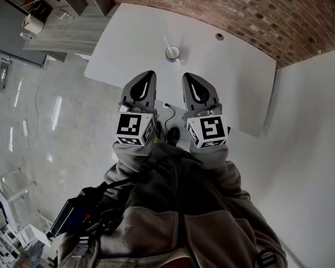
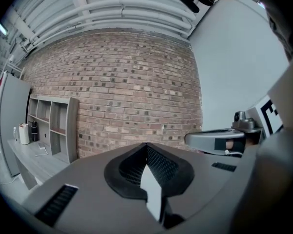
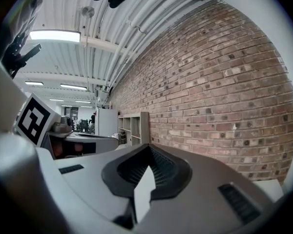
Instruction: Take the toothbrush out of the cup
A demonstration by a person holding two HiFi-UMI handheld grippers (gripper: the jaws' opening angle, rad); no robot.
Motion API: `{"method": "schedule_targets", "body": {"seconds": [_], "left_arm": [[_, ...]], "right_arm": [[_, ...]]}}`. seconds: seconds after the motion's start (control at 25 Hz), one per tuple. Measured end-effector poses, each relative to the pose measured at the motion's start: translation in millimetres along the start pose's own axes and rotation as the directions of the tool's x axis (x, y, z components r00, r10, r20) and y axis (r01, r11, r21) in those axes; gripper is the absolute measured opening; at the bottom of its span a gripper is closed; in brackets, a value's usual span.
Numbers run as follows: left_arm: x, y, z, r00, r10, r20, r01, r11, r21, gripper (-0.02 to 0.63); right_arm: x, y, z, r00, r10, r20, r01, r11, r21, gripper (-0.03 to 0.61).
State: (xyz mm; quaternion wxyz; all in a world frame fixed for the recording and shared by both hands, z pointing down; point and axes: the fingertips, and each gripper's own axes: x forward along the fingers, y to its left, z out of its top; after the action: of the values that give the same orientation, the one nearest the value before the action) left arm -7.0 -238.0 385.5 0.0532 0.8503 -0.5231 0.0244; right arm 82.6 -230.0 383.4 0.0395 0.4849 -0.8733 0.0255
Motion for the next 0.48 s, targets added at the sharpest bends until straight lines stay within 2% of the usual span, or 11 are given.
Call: {"method": "schedule_targets", "body": {"seconds": [0.48], "left_arm": [[67.2, 46.8, -100.8, 0.984, -0.014, -0.176, -0.002, 0.996, -0.090, 0.005]], "right_arm": [[87.6, -26.5, -103.9, 0.982, 0.012, -0.191, -0.005, 0.999, 0.036, 0.000]]}}
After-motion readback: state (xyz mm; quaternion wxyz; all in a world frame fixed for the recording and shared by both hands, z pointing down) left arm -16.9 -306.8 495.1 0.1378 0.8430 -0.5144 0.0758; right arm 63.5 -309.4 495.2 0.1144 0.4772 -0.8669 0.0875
